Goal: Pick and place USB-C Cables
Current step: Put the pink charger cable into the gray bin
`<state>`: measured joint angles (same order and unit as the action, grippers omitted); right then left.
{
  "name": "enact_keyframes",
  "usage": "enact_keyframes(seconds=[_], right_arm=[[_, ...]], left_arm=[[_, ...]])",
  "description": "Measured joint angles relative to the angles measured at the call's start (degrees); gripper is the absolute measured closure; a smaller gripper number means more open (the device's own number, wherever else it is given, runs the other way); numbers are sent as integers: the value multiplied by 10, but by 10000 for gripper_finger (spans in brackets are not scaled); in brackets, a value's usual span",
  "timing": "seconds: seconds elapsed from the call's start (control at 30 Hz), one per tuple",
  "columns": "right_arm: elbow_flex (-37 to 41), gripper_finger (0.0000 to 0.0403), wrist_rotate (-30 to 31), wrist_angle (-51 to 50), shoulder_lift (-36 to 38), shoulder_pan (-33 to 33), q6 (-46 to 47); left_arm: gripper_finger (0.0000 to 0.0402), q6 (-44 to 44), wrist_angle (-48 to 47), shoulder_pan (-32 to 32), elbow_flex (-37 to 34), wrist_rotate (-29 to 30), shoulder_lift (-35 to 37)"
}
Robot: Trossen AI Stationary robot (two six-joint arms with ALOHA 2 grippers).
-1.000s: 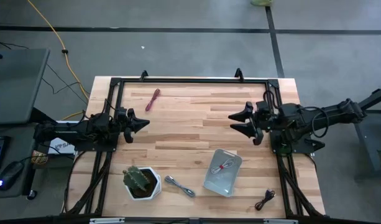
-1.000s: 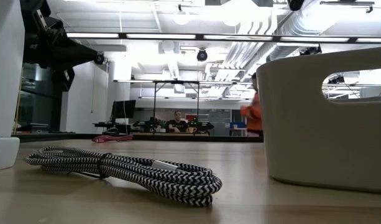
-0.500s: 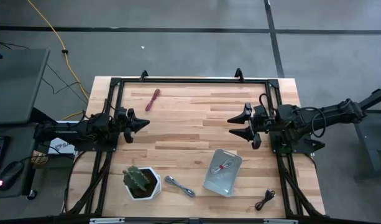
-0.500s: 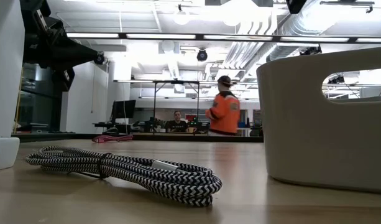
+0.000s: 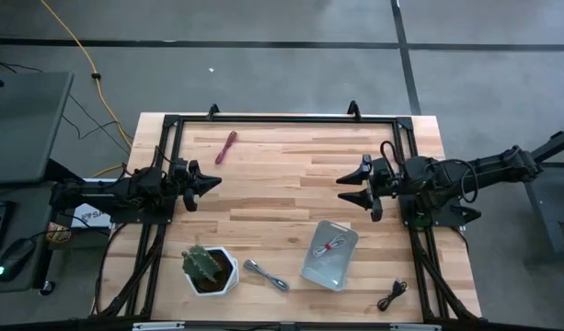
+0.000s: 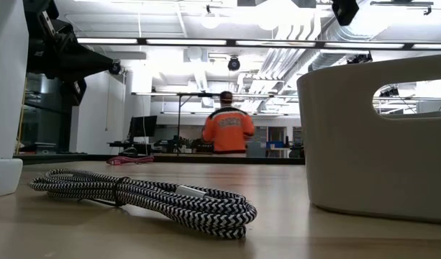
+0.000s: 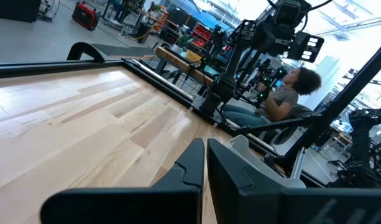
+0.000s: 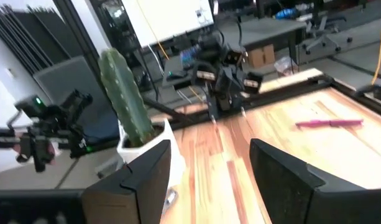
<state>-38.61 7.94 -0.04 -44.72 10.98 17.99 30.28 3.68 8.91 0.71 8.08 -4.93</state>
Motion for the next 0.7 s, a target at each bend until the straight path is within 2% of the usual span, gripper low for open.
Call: enact_keyframes(seconds=[0.2,0.5,0.57,0.7], right_arm=[[0,246,9,-36,8,-1,-4],[0,386,30,-147,66,-1,-16],[0,397,31,-166,82,-1,-18],[0,390,42,-190,107,-1,-16]], left_arm=[[401,0,0,0,0,0,0],[401,0,0,0,0,0,0],[401,1,0,0,0,0,0],[401,1,0,0,0,0,0]])
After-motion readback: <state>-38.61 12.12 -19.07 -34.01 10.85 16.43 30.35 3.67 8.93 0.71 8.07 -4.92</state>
